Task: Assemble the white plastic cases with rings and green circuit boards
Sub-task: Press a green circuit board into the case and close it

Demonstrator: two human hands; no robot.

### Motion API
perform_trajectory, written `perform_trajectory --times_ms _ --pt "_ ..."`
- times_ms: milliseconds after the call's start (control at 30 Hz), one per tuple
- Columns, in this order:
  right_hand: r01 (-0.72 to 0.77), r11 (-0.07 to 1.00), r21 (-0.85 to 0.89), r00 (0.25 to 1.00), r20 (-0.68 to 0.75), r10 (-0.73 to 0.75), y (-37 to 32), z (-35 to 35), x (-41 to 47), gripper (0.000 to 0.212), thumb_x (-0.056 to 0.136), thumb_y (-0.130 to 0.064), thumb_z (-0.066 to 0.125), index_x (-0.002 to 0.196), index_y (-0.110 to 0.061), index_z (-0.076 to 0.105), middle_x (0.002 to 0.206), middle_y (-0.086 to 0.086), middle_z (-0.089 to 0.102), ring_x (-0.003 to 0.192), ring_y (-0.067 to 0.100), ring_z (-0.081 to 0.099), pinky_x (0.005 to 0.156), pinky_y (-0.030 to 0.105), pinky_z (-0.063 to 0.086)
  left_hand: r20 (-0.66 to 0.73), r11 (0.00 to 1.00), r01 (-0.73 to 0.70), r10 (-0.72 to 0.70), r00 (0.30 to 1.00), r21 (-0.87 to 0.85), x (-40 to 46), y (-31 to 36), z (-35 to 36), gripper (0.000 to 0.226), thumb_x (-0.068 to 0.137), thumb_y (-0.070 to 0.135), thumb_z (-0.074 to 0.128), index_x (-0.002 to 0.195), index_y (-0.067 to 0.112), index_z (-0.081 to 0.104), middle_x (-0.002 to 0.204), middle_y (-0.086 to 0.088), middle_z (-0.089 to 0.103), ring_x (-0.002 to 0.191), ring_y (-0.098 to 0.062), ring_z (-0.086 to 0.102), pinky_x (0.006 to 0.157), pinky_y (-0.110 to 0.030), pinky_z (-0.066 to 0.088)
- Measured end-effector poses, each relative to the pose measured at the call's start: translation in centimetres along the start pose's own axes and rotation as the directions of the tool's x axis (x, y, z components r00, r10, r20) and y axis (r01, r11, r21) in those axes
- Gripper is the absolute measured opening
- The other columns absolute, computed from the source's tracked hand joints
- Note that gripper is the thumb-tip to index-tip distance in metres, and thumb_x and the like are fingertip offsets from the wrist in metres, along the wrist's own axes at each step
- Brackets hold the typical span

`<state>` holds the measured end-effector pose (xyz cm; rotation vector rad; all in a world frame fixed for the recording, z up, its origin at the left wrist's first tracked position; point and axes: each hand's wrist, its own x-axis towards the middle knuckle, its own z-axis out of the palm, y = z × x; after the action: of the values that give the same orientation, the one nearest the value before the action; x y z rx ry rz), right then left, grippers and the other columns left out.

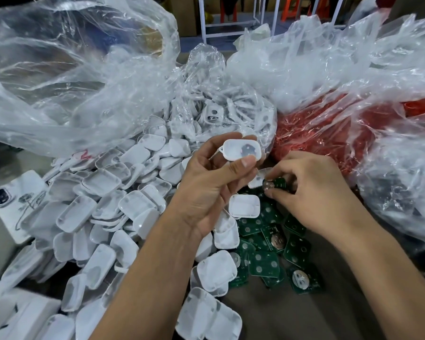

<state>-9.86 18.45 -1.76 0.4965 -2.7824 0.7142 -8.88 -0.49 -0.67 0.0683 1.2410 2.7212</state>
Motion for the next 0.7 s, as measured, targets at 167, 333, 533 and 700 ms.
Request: perform_trajectory --times_ms 167,333,533,700 --pt "-0.009 0.997 -0.081 1.000 0.009 0.010 0.13 -0.19 -0.12 0.024 0.080 -0.032 0.089 0.100 -0.027 0.077 0.096 -0.010 0.061 0.098 0.013 0.051 0.087 0.028 0.038 -0.012 0.999 0.010 -0.010 1.000 0.047 -0.05 -0.15 0.08 0.040 0.069 -0.001 0.077 0.105 0.016 0.071 0.118 -0.010 0.076 0.098 -0.026 0.072 0.071 -0.025 0.060" --pt "-0.018 0.996 -0.093 0.999 0.045 0.022 0.11 -0.04 -0.10 0.023 0.086 -0.030 0.084 0.105 -0.021 0.075 0.096 -0.007 0.061 0.097 0.015 0.053 0.086 0.028 0.041 0.001 0.998 0.007 -0.007 1.000 0.062 -0.03 -0.13 0.04 0.039 0.070 0.001 0.077 0.105 0.017 0.070 0.118 -0.009 0.076 0.096 -0.023 0.072 0.070 -0.024 0.059" --pt "-0.024 0.997 -0.069 0.996 0.090 0.030 0.10 -0.17 -0.17 0.020 0.090 -0.031 0.080 0.104 -0.022 0.070 0.100 -0.009 0.059 0.100 0.014 0.051 0.090 0.030 0.044 0.014 0.996 0.010 -0.011 1.000 0.087 0.02 -0.20 -0.13 0.041 0.071 0.001 0.077 0.109 0.016 0.068 0.119 -0.009 0.076 0.101 -0.025 0.072 0.074 -0.025 0.060" --pt "-0.028 0.997 -0.077 0.996 0.080 0.035 0.24 -0.18 -0.09 0.018 0.092 -0.028 0.078 0.107 -0.021 0.071 0.102 -0.008 0.060 0.102 0.014 0.053 0.088 0.025 0.039 0.012 0.996 0.012 -0.013 1.000 0.092 0.03 -0.21 -0.22 0.041 0.070 0.001 0.078 0.108 0.015 0.069 0.120 -0.010 0.075 0.103 -0.028 0.070 0.074 -0.026 0.060"
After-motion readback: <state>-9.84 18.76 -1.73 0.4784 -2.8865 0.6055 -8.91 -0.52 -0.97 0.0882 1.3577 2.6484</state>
